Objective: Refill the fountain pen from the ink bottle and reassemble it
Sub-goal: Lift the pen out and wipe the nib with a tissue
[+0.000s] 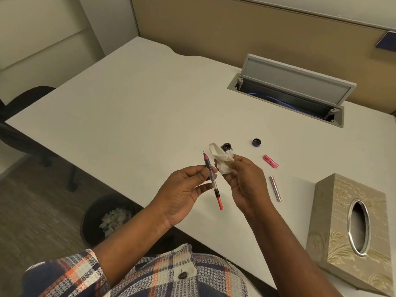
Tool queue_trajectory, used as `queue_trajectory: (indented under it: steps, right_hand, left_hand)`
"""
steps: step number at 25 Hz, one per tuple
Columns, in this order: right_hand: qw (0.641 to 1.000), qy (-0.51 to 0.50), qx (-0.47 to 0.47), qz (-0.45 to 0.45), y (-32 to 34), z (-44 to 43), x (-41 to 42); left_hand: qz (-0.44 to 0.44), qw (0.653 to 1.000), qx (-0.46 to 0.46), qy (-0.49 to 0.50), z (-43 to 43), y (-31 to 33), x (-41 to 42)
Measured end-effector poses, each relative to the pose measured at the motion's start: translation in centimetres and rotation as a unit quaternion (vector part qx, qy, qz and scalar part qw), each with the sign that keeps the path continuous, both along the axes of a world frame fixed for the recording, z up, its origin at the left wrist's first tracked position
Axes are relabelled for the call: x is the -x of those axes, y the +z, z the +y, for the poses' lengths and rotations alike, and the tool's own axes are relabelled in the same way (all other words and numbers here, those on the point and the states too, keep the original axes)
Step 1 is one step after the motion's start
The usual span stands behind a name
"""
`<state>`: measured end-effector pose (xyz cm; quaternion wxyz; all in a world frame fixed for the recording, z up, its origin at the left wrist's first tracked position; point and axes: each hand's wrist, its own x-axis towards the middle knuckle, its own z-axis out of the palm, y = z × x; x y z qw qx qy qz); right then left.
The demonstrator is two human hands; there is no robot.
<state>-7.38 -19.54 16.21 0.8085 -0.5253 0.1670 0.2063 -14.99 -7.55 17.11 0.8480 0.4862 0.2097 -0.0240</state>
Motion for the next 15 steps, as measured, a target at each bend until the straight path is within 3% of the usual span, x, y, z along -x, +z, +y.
queue_trajectory:
  steps: [6, 11, 15]
  right_hand:
    - [0.997, 0.075, 0.000, -0.032, -0.3, 0.6, 0.7]
    - [0.989, 0.025, 0.133, -0.063, -1.1, 0.8, 0.9]
    - [0.999, -0.021, -0.012, -0.023, -0.7, 1.2, 0.9]
  left_hand:
    - [0.018, 0.999, -0.044, 0.002, 0.3, -0.3, 0.8]
    - [0.017, 0.999, -0.035, 0.008, 0.9, -0.3, 1.1]
    - [0.013, 0.999, -0.034, -0.009, 0.7, -0.6, 1.3]
